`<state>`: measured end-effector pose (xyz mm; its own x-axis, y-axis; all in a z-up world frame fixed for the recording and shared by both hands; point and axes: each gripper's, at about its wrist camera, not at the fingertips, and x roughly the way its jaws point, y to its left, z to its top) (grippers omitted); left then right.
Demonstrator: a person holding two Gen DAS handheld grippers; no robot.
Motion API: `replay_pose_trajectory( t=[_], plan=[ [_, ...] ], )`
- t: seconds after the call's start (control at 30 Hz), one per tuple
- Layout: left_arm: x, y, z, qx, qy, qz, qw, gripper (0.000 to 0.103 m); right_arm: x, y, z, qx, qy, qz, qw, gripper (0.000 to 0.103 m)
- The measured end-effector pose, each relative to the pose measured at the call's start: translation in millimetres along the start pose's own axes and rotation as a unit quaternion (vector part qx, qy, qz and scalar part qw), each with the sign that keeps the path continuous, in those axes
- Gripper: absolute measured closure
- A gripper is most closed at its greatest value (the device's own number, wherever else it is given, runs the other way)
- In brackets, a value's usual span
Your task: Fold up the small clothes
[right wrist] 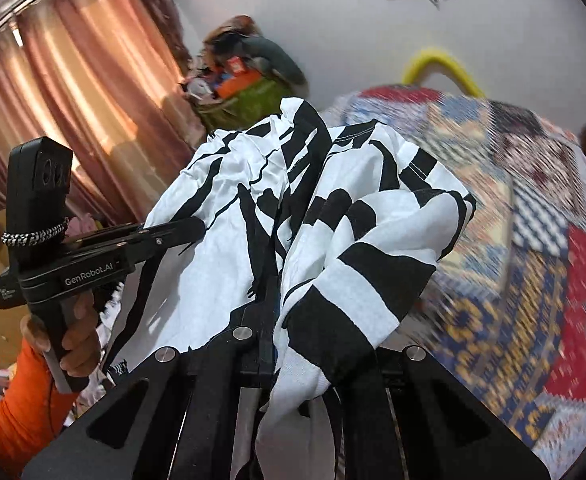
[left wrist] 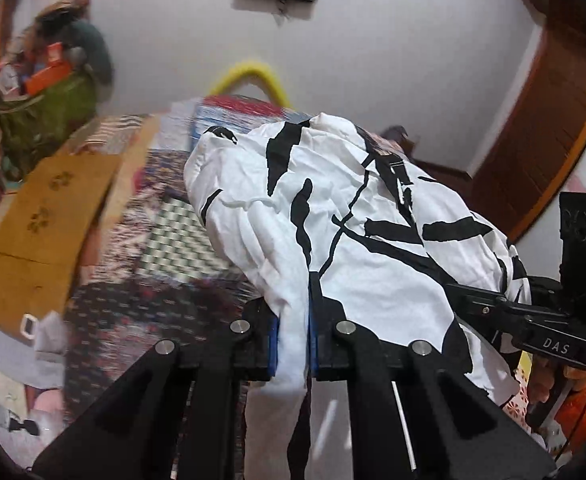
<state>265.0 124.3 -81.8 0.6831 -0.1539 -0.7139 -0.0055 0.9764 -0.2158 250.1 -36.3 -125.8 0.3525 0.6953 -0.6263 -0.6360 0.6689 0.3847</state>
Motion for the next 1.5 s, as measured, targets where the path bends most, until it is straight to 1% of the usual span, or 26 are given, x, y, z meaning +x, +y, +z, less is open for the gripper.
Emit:
replay_pose_trajectory(
  t=[0.1,0.23,0.33,0.4,0.47,0.57,0.63,0.67,0.7,0.77,0.83,0.9,0.93,0.97,1.0,1.07,1.13,1.17,1.2,1.27,1.3,1.37,1.5],
  plan=[
    [-3.7,34.8,-0.3,-0.028,0.002,0.011,0.9995,0.092,25.2,19.2,11.8,-0.008,0.005,0.015,1.0,0.096],
    [9.8,81.9,-10.7,-0.061,0.02,0.022,0.9977,0.092,72.7,34.3,14.6,-0.011,0.03,0.029,0.999,0.096],
    [32.1,110.7,-25.6,-0.079,0.043,0.035,0.9953,0.092,113.1,35.2,9.1,-0.005,0.06,0.038,0.997,0.096],
    [51.1,129.1,-37.0,-0.091,0.061,0.051,0.9926,0.092,139.0,34.7,4.0,-0.006,0.084,0.039,0.996,0.096],
    [69.1,142.2,-48.1,-0.097,0.081,0.059,0.9902,0.092,164.4,31.7,-2.8,-0.011,0.11,0.031,0.993,0.096],
    [97.6,159.7,-68.7,-0.111,0.114,0.058,0.9855,0.092,198.5,24.3,-12.2,-0.017,0.147,0.013,0.989,0.095],
    [112.1,167.9,-80.6,-0.12,0.131,0.06,0.9822,0.09,207.9,17.4,-16.8,-0.013,0.162,0.005,0.987,0.09],
    [116.6,170.8,-84.8,-0.126,0.137,0.063,0.9805,0.086,211.2,15.2,-18.4,-0.012,0.168,-0.002,0.986,0.088],
    [118.6,172.5,-88.2,-0.126,0.135,0.064,0.9807,0.084,212.1,12.1,-20.3,-0.011,0.174,-0.006,0.985,0.085],
    [115.4,169.6,-90.1,-0.124,0.131,0.065,0.9816,0.083,210.7,7.3,-26.3,-0.004,0.185,-0.013,0.983,0.083],
    [111.9,165.8,-89.8,-0.118,0.132,0.084,0.9807,0.077,199.3,3.8,-30.4,0.005,0.179,-0.014,0.984,0.081],
    [106.0,159.0,-88.1,-0.108,0.138,0.109,0.9785,0.069,182.8,8.5,-34.0,-0.005,0.169,-0.031,0.985,0.079],
    [98.8,152.9,-87.5,-0.099,0.139,0.126,0.9772,0.069,173.7,12.3,-33.1,-0.011,0.161,-0.041,0.986,0.079],
    [94.9,150.6,-86.8,-0.094,0.138,0.132,0.9772,0.069,165.2,13.3,-32.9,-0.015,0.152,-0.047,0.987,0.079],
    [82.3,144.3,-84.8,-0.085,0.13,0.137,0.9783,0.069,152.4,16.6,-32.0,-0.018,0.139,-0.049,0.989,0.079],
    [57.3,134.2,-79.7,-0.076,0.11,0.136,0.9817,0.068,134.6,21.6,-26.9,-0.021,0.115,-0.047,0.992,0.079],
    [25.6,121.4,-72.8,-0.07,0.082,0.132,0.9854,0.068,108.3,32.0,-22.2,-0.029,0.081,-0.047,0.995,0.079],
    [6.1,112.8,-68.7,-0.068,0.063,0.127,0.9875,0.068,88.2,41.1,-18.6,-0.036,0.057,-0.046,0.997,0.079],
    [-10.4,105.7,-65.5,-0.065,0.047,0.123,0.9892,0.068,78.9,47.7,-15.7,-0.041,0.042,-0.045,0.997,0.079],
    [-55.7,82.6,-56.8,-0.052,-0.001,0.116,0.9919,0.068,46.7,65.1,-11.4,-0.055,-0.001,-0.04,0.998,0.079],
    [-71.3,74.0,-55.7,-0.046,-0.018,0.114,0.9923,0.068,26.0,77.5,-9.0,-0.065,-0.028,-0.036,0.997,0.079],
    [-116.4,48.3,-53.7,-0.026,-0.068,0.111,0.9912,0.068,-4.5,97.7,-7.0,-0.081,-0.068,-0.027,0.994,0.079],
    [-181.7,8.5,-60.0,-0.003,-0.146,0.1,0.9843,0.068,-65.2,139.4,-14.1,-0.121,-0.147,-0.013,0.982,0.079]
  ],
)
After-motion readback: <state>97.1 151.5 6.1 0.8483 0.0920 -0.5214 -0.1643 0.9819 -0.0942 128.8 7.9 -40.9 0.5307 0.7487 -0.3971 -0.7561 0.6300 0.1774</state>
